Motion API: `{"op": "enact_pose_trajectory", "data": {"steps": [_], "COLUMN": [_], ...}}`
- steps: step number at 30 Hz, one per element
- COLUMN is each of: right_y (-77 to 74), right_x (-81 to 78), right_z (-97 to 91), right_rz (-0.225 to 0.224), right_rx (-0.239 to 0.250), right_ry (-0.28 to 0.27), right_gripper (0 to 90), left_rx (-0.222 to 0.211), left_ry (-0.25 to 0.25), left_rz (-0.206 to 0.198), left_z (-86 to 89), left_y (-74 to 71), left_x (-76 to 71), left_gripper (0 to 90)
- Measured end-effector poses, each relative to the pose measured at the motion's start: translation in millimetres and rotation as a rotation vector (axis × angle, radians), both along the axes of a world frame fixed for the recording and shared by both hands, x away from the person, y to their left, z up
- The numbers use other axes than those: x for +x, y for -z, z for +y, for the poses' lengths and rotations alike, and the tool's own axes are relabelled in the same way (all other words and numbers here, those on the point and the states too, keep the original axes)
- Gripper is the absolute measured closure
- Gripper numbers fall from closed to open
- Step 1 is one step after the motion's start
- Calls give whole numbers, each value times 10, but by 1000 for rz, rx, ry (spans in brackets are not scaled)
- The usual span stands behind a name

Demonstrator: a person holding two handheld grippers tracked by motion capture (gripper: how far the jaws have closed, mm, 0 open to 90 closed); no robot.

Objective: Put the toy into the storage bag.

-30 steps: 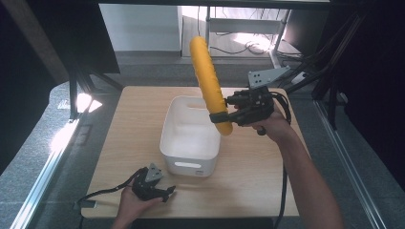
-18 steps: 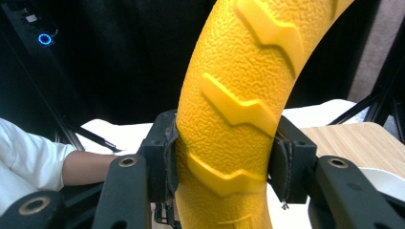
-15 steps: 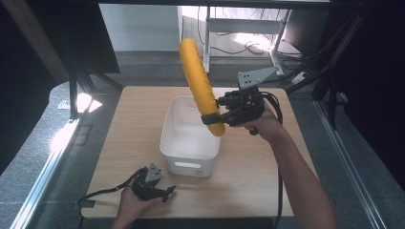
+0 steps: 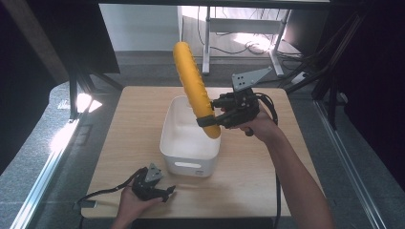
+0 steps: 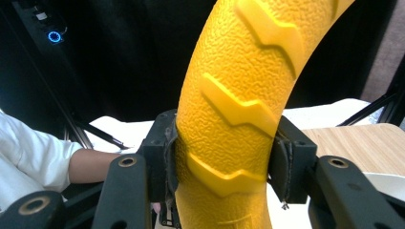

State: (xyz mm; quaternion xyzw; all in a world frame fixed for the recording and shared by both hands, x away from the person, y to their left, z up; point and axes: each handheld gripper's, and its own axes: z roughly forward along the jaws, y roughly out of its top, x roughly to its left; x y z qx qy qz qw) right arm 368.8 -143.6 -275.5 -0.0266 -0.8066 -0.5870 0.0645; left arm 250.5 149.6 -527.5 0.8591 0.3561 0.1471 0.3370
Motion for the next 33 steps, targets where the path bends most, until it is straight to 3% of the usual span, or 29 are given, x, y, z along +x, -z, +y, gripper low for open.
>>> {"op": "enact_pose_trajectory", "data": {"steps": [9, 33], "right_y": [30, 295], "right_x": [-15, -25], "right_z": [39, 93], "right_rz": [4, 47], "right_rx": [-6, -39], "right_ry": [-18, -49], "right_gripper": [508, 507], "left_rx": [3, 0], "left_ry": [2, 0], "left_rz": [1, 5], "left_z": [-1, -14], "left_y": [3, 16], "left_x": [1, 0], "left_gripper": [185, 185]}}
